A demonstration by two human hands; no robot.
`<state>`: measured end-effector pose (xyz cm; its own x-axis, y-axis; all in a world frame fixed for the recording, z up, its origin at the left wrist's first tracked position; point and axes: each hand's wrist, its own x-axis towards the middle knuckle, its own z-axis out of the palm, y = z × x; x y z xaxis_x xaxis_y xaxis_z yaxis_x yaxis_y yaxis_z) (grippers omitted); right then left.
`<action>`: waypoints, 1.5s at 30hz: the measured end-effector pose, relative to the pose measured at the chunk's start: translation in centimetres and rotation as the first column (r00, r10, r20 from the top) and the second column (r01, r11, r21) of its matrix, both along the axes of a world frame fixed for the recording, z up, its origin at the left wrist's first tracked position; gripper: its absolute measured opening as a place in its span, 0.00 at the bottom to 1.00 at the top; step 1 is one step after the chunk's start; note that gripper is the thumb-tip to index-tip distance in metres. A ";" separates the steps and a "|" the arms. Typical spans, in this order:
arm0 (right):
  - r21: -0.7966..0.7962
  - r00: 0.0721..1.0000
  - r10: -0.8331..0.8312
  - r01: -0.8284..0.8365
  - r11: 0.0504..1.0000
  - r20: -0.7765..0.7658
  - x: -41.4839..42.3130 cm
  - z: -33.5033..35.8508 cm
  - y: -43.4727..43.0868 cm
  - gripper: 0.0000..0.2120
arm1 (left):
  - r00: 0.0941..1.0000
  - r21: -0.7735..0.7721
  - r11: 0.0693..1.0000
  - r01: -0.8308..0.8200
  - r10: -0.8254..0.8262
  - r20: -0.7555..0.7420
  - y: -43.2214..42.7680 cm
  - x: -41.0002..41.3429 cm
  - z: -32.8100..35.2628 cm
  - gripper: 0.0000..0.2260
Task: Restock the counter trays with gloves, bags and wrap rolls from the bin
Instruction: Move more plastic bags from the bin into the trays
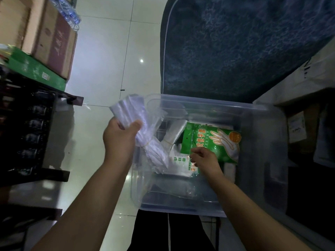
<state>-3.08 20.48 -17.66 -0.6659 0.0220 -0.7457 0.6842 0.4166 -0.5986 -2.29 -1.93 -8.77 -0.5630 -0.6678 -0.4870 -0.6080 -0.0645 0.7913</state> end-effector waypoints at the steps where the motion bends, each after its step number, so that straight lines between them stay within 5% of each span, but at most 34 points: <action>1: 0.028 1.000 0.006 -0.007 1.000 0.003 0.0 -1.0 -0.4 0.09 | 1.000 -0.001 1.000 -0.003 0.003 -0.007 -0.6 -0.1 -0.3 0.09; 9: 0.208 0.994 0.086 -0.070 0.976 -0.071 -1.7 -8.1 -7.4 0.09 | 0.999 0.059 0.997 0.044 -0.042 -0.032 -3.5 0.1 -3.3 0.12; 15: 0.333 1.000 -0.019 0.013 0.943 0.013 -3.0 -10.8 -9.8 0.12 | 0.998 0.107 0.993 0.047 -0.043 -0.039 -4.3 0.1 -4.3 0.14; 19: 0.327 0.999 -0.025 0.010 0.945 0.042 -3.1 -9.9 -8.8 0.02 | 0.998 0.102 0.993 0.065 -0.062 -0.034 -4.3 -0.1 -4.0 0.13; 21: 0.294 0.997 -0.064 0.049 0.955 0.043 -2.9 -8.7 -8.0 0.07 | 0.996 0.093 0.992 0.083 -0.079 -0.043 -4.2 -0.2 -3.6 0.10; 33: -0.147 0.942 -0.279 0.253 0.956 -0.188 -1.0 11.3 2.3 0.14 | 0.941 0.129 0.932 0.339 -0.333 -0.067 2.5 -1.9 4.7 0.04; 37: -0.111 0.874 -0.330 0.312 0.944 -0.357 1.1 19.1 6.2 0.09 | 0.869 0.202 0.846 0.493 -0.468 -0.161 8.2 -3.4 9.1 0.08; 45: -0.164 0.634 -0.550 0.562 0.811 -0.544 9.1 30.7 15.0 0.14 | 0.673 0.395 0.548 0.737 -0.649 -0.355 22.1 -2.7 16.1 0.05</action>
